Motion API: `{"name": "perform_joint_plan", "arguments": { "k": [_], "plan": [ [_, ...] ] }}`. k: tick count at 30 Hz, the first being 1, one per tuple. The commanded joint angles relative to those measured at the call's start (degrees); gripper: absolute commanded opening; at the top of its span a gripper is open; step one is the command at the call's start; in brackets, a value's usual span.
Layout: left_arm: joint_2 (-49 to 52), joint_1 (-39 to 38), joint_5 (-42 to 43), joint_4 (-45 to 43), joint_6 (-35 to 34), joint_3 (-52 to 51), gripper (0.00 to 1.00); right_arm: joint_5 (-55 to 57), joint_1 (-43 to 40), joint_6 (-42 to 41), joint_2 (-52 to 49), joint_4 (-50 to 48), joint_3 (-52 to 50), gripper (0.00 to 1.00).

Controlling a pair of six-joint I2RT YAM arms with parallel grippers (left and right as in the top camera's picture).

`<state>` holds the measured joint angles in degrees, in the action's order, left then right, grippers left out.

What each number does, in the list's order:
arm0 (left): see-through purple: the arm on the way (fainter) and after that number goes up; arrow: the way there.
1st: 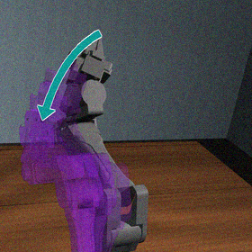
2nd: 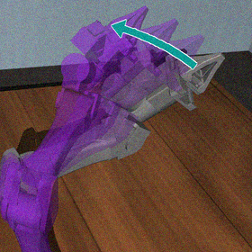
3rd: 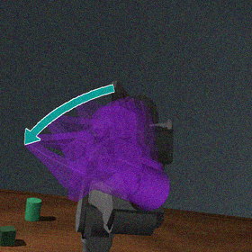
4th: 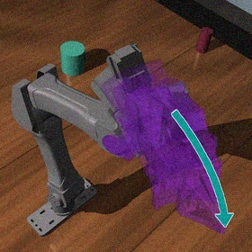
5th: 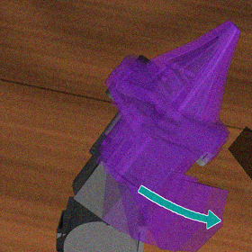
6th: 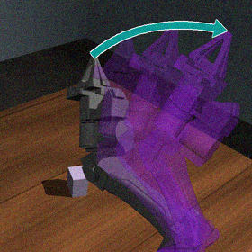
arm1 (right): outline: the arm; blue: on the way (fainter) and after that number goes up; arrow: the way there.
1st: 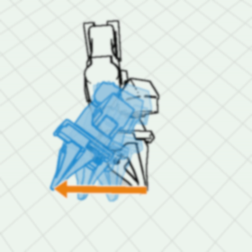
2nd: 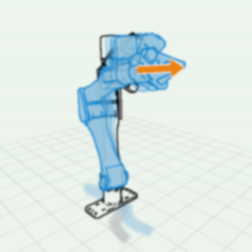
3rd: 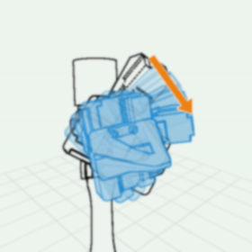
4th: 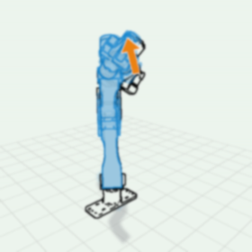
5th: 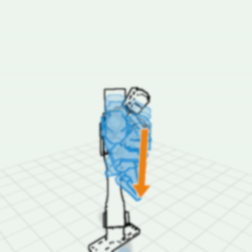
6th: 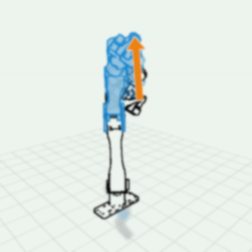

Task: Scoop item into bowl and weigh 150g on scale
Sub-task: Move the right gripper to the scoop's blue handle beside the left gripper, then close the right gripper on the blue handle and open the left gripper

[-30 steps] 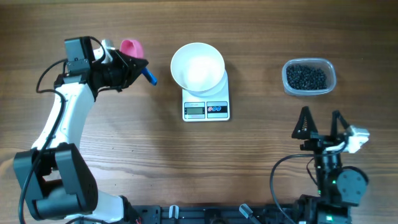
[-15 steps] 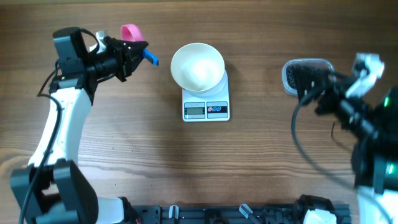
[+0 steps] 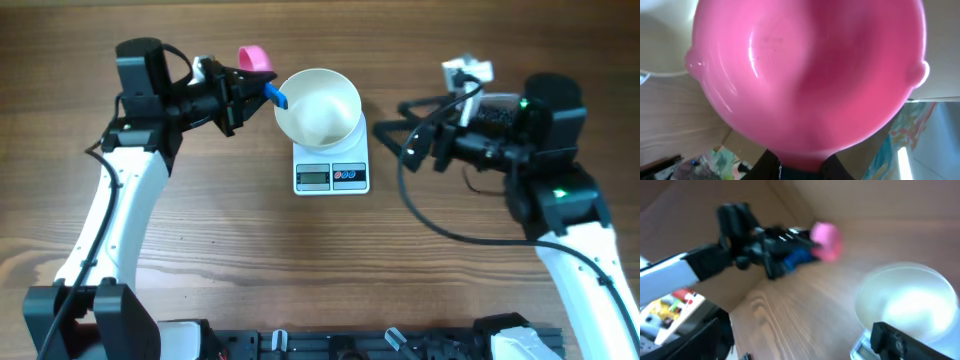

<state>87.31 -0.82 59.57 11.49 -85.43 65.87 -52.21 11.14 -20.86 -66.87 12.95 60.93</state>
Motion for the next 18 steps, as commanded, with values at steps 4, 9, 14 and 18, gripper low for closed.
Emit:
{"name": "perform_joint_plan", "arguments": {
  "k": [4,9,14,18],
  "plan": [
    [-0.9,-4.5,-1.1,1.0,-0.5,0.9,0.04,4.2,6.9,-6.2,-5.7,-4.5,0.7,0.72],
    [-0.9,-7.8,-6.8,4.9,-0.6,0.9,0.04,14.9,13.8,-6.1,-8.6,-4.6,0.7,0.72],
    [-0.9,-10.2,-11.2,6.4,-0.5,0.9,0.04,21.0,17.3,-6.1,-9.9,-4.6,0.7,0.72],
    [-0.9,-12.0,-13.0,6.3,-0.5,0.9,0.04,26.0,19.8,-6.1,-10.4,-4.4,0.7,0.68]
  ]
}}
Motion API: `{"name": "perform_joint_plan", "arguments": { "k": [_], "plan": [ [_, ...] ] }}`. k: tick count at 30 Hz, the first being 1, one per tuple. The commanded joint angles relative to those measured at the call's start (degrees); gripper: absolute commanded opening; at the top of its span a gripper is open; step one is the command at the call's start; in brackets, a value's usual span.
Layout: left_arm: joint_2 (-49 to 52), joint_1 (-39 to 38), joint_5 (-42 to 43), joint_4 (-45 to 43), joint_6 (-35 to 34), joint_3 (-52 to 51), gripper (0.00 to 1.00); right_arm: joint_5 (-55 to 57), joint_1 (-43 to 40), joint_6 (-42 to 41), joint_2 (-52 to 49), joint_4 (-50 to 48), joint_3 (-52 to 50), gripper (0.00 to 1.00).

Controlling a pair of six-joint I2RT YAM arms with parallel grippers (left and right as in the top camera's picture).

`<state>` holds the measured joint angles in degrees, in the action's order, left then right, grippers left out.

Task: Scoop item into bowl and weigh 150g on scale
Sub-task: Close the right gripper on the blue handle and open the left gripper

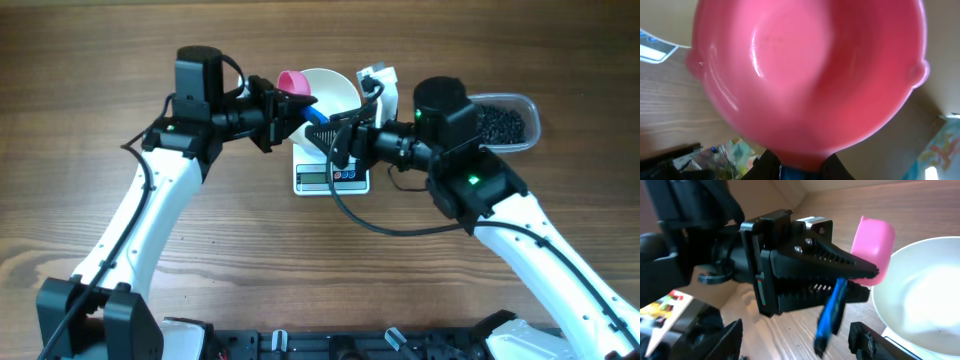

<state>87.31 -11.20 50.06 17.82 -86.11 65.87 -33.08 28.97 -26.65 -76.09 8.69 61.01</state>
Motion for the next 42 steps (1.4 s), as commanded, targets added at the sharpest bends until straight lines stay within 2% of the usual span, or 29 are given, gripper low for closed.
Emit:
{"name": "perform_joint_plan", "arguments": {
  "k": [1,8,11,14,19,25,30,33,34,36,37,42],
  "plan": [
    [-0.9,-2.0,-3.5,0.0,0.1,0.9,0.04,8.5,2.7,-0.4,-1.4,-0.1,0.6,0.66],
    [-0.9,-3.7,-3.5,0.0,0.4,0.9,0.04,18.1,5.9,-3.3,-4.9,-0.1,0.5,0.52],
    [-0.9,-4.3,-3.5,0.0,0.4,0.9,0.04,18.5,5.9,-5.2,-5.9,-0.5,0.5,0.47],
    [-0.9,-4.7,-3.5,0.0,0.4,0.9,0.04,18.6,5.9,-5.7,-6.1,-0.9,0.5,0.36],
    [-0.9,-4.7,-4.1,0.0,2.4,0.9,0.04,20.6,5.9,-7.0,-6.0,-2.1,0.5,0.29],
    [-1.0,-4.7,-4.1,-0.2,2.3,0.9,0.04,21.7,5.9,-8.5,-6.0,-1.5,0.5,0.04],
    [-0.9,-4.7,-4.2,-0.4,3.3,0.9,0.05,21.8,5.9,-7.4,-6.0,1.2,0.5,0.04],
    [-0.9,-4.7,-4.7,-0.7,9.9,0.9,0.19,23.0,5.5,-5.7,-5.6,0.8,0.7,0.04],
    [-0.9,-4.7,-4.7,-1.2,13.9,0.9,0.32,22.9,4.7,-5.7,-5.0,1.0,1.2,0.04],
    [-1.0,-4.7,-4.5,-1.9,24.8,0.9,0.84,21.8,2.7,-5.0,-4.4,4.1,4.0,0.04],
    [-1.0,-4.7,-4.5,-2.0,28.8,0.9,1.00,21.1,1.6,-4.3,-4.4,6.7,6.1,0.04],
    [-1.2,-4.7,-4.5,-2.6,41.6,0.9,1.00,20.2,-5.0,1.9,-4.4,26.9,20.6,0.04]
  ]
}}
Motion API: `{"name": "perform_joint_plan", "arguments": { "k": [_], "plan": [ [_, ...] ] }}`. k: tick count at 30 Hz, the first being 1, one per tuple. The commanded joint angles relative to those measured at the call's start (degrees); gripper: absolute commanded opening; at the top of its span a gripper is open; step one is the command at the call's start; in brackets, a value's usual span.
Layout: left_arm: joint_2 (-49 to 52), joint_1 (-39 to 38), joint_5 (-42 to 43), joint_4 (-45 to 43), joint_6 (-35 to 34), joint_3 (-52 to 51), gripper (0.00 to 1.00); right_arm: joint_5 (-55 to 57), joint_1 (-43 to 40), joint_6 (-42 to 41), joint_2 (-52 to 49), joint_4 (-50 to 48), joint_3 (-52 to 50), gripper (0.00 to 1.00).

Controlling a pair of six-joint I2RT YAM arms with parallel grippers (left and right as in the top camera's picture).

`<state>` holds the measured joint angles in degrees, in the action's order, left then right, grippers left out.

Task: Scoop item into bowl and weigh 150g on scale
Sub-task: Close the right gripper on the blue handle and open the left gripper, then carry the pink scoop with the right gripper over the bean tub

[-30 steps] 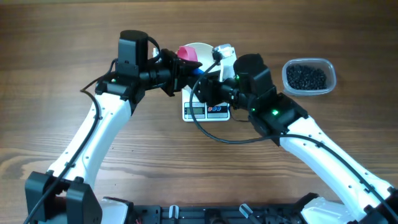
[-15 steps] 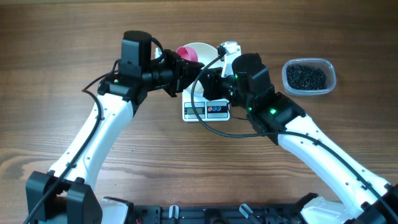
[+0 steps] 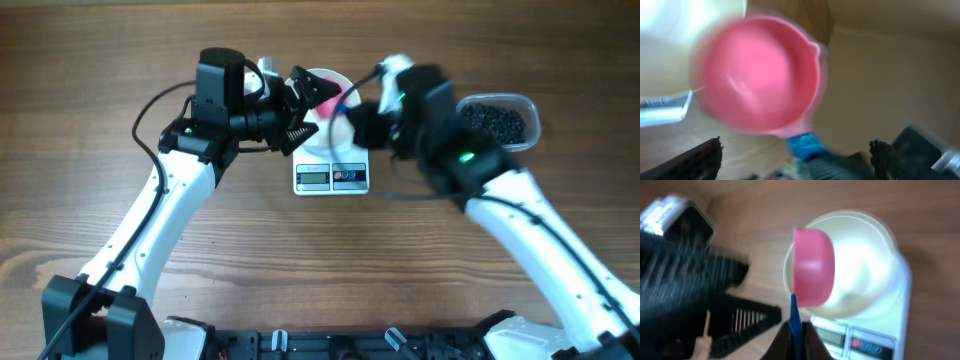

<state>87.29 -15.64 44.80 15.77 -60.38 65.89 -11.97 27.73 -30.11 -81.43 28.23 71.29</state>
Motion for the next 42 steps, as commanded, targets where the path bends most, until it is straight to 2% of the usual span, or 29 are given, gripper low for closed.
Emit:
{"name": "perform_joint_plan", "arguments": {
  "k": [1,6,11,13,17,23,28,35,42],
  "plan": [
    [-1.2,-0.2,0.7,-0.6,17.2,1.0,1.00,-0.9,-5.3,6.6,0.9,11.4,13.4,0.04],
    [-1.9,-0.2,0.7,-0.6,23.4,1.5,1.00,1.8,-14.9,12.3,0.9,29.9,24.6,0.04],
    [-2.1,-0.2,0.3,1.0,25.7,1.5,1.00,16.6,-25.6,14.5,-1.0,41.9,25.5,0.04],
    [-2.1,-0.2,-1.1,2.1,25.7,1.5,1.00,19.1,-29.4,16.9,-3.8,44.4,25.5,0.04],
    [-2.1,-0.2,-1.4,2.4,26.6,1.5,1.00,19.1,-33.4,25.1,-10.6,43.3,25.5,0.04],
    [-2.1,-0.2,-4.7,4.7,30.5,1.5,1.00,19.1,-34.1,33.3,-20.6,40.3,25.5,0.04],
    [-2.1,-0.2,-5.5,6.5,31.7,1.5,1.00,23.6,-34.1,33.3,-27.0,38.4,25.5,0.04],
    [-2.1,-0.2,-6.1,6.9,31.7,1.5,1.00,23.4,-34.1,33.4,-35.0,38.3,25.4,0.04],
    [-2.1,-0.2,-6.1,7.5,31.7,1.5,1.00,8.4,-34.3,34.9,-38.6,35.6,25.4,0.04]
  ]
}}
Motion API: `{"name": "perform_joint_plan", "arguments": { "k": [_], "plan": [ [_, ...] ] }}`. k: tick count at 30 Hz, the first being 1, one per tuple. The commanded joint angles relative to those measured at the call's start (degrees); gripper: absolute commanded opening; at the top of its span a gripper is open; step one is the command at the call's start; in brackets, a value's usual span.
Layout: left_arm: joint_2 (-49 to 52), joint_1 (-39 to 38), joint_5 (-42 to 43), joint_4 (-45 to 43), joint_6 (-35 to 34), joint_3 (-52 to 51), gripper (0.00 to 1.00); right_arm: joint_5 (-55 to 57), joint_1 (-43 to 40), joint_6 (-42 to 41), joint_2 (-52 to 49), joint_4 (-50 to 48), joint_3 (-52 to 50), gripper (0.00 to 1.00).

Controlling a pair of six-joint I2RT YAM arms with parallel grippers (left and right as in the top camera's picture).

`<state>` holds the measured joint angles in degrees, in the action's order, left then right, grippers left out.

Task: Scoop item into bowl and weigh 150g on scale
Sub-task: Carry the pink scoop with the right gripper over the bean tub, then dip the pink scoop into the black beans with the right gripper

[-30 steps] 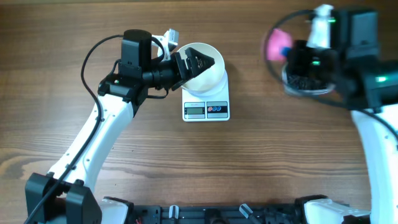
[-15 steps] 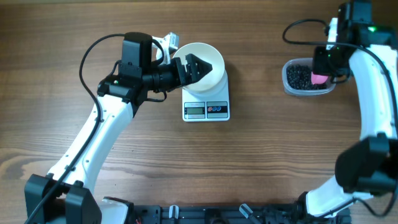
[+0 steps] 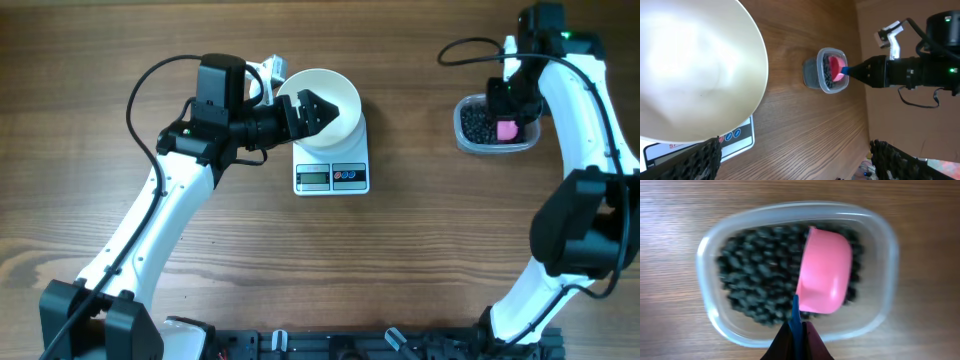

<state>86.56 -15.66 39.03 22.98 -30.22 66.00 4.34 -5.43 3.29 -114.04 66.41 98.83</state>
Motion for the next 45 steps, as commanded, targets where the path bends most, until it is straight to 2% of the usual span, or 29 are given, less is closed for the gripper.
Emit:
{"name": "perform_joint_plan", "arguments": {
  "k": [1,4,10,16,29,35,40,43,45],
  "plan": [
    [-1.4,-0.2,-0.4,0.5,1.5,1.4,1.00,-9.5,-1.3,1.5,-6.0,-3.0,-2.2,0.04],
    [-1.4,-0.2,-0.4,0.7,1.5,1.4,1.00,-14.1,-2.4,3.0,-6.0,-3.2,-2.2,0.04],
    [-1.4,-0.2,-0.6,0.7,1.5,1.4,1.00,-15.8,-8.0,2.9,-6.0,-2.5,-2.2,0.04],
    [-1.4,-0.2,-1.2,0.7,1.5,1.4,1.00,-32.6,-15.0,4.2,-6.0,-1.9,-2.2,0.04],
    [-1.4,-0.2,-2.8,1.3,1.5,1.4,1.00,-32.7,-15.6,4.0,-6.0,0.9,-3.1,0.04],
    [-1.4,-0.2,-3.8,1.3,1.5,1.4,1.00,-32.9,-15.6,2.0,-6.0,-4.1,-5.3,0.06],
    [-1.4,-0.3,-4.2,1.4,1.5,1.4,1.00,-32.9,-15.6,1.6,-6.0,-4.2,-5.5,0.07],
    [-1.4,-0.3,-4.2,1.8,1.5,1.4,1.00,-32.6,-15.6,1.7,-6.0,-3.6,-5.5,0.16],
    [-1.4,-0.3,-4.2,1.9,1.5,1.4,1.00,-32.5,-15.6,1.7,-6.0,-4.4,-5.5,0.27]
  ]
}}
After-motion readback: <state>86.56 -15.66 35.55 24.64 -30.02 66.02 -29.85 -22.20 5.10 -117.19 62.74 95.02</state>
